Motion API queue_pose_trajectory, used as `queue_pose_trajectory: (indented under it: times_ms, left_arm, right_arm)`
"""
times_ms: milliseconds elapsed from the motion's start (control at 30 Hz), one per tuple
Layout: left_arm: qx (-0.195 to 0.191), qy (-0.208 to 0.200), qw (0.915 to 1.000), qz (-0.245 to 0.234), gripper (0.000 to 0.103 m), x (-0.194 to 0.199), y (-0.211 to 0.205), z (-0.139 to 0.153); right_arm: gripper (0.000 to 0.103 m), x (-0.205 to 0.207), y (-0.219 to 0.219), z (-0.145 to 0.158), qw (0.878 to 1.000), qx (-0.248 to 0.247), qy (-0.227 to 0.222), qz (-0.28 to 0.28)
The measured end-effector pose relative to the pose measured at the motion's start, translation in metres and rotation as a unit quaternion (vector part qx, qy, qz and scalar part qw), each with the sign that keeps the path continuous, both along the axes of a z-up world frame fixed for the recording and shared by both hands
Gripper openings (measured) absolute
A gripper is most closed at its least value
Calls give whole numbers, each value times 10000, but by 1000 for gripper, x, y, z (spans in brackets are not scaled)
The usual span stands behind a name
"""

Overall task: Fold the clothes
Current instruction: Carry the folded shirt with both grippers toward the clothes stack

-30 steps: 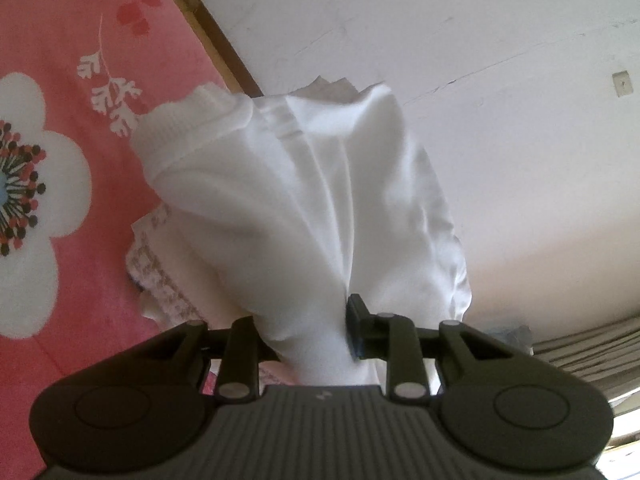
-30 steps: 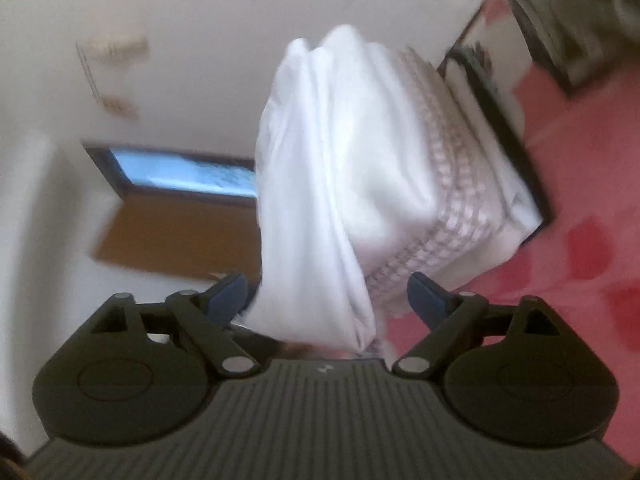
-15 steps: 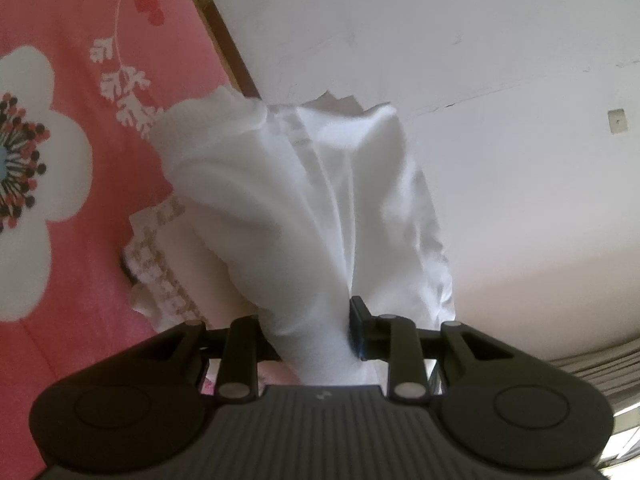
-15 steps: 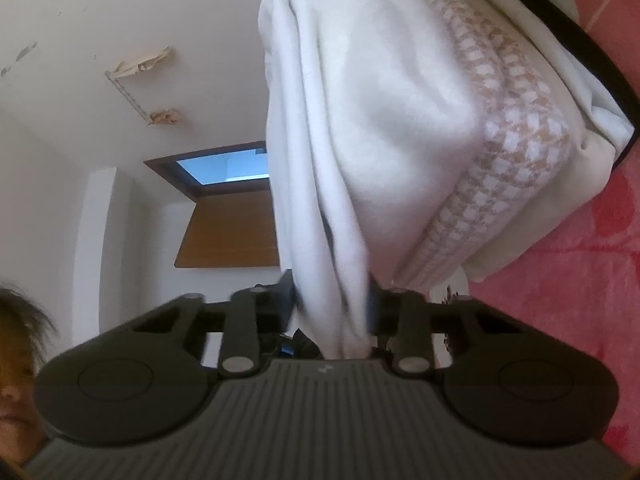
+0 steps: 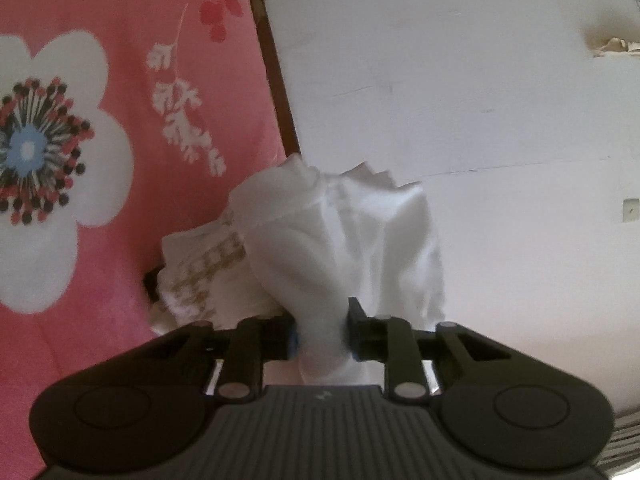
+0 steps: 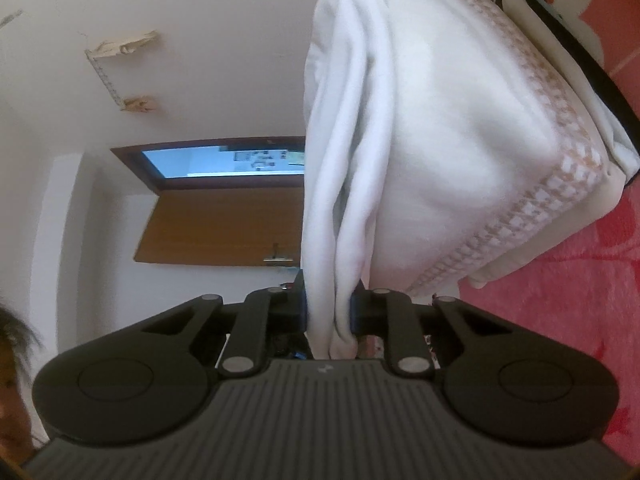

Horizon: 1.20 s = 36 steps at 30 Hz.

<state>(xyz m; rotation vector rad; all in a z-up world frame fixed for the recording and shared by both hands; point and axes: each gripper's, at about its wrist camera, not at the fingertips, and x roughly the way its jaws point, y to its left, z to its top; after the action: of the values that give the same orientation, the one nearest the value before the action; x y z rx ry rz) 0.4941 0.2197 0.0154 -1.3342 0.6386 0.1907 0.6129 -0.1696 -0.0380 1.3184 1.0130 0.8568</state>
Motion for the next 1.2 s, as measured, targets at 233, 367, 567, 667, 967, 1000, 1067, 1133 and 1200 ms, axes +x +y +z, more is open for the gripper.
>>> queue_pose_trajectory:
  times_ms: [233,367,567,667,967,1000,1067,1133,1200]
  left_arm:
    - [363,-93,9993,42,17,91,5,81]
    - [757,-473,9957,235,16,132,1,131]
    - [1081,-897,9900,-128,16,113,-13,144]
    - [1014,-591,9925,-349,16,84,-23,105]
    - [791,35,9938,-776,16,38,-35,4]
    - [860,-39,9929,-824,16,37,-34,8]
    - [1009,-190,9908,-880,15,34,-33,19]
    - [1154,-350,9884,-921,15,30,-34,33]
    - [1249,-472,9863,-964,15,25,-37,39]
  right_arm:
    - [16,119,19,112,9948,-477,-890,101]
    - [15,188,31,176,9871,-746,-1408,158]
    - [15,202,26,224,9727,-798,-2172,158]
    - [15,182,12,208,9707,-765,-2265,255]
    - [14,87,-23,37,9954,-851,-425,-67]
    - [14,85,-25,36,9953,-835,-470,-100]
    - [14,80,-28,35,9950,-804,-560,-167]
    - [14,71,-33,42,9930,-807,-850,-140]
    - [14,61,-38,50,9899,-812,-1159,-103]
